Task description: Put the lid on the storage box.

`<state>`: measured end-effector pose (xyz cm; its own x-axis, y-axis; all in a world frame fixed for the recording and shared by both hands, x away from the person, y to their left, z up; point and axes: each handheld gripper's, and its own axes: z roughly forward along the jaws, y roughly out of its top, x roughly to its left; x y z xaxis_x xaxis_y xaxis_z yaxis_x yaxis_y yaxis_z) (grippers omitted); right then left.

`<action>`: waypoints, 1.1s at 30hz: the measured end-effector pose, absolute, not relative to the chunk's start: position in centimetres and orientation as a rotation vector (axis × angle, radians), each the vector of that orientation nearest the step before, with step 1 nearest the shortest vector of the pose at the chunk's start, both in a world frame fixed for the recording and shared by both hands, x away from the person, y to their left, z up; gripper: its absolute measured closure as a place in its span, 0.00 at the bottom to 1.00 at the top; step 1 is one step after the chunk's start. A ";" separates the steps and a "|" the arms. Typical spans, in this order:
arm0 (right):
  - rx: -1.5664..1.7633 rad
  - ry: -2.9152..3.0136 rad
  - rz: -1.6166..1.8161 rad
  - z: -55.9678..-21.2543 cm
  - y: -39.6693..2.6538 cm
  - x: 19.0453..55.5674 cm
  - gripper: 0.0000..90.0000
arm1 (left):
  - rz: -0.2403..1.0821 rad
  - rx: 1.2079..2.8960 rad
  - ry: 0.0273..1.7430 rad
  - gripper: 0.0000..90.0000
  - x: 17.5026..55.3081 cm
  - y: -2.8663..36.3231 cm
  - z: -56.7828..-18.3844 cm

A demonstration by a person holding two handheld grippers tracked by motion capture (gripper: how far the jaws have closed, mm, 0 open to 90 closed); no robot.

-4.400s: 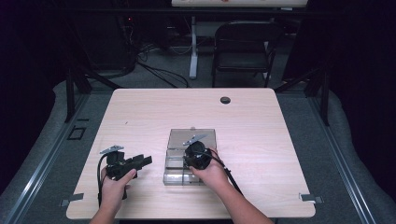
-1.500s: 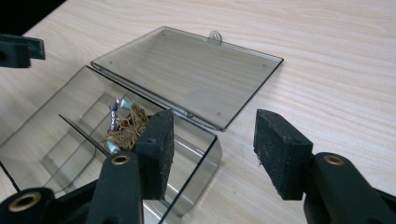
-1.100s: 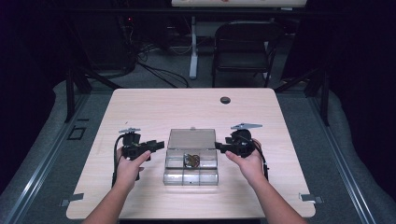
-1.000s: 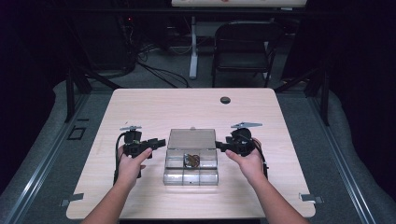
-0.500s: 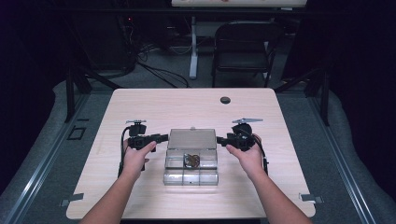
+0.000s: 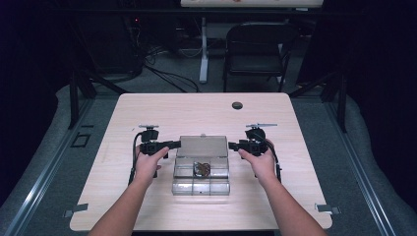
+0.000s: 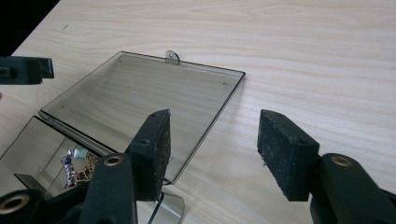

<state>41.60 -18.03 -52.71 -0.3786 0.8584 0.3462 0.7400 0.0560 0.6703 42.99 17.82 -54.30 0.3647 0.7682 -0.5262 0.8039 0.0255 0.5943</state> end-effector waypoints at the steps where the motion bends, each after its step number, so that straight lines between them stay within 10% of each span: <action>1: 1.680 2.174 1.229 -52.9 -17.9 41.7 0.49 | -0.055 1.731 1.402 0.58 43.0 17.8 -54.4; 33: 1.854 2.153 1.272 -54.9 -16.8 43.8 0.51 | -0.130 1.711 1.471 0.58 44.3 16.6 -56.4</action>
<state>43.83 -16.85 -54.88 -0.2904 0.8353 0.4669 0.8120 -0.0430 0.5820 44.28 16.59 -56.35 0.3018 0.7619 -0.5731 0.8504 0.0566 0.5230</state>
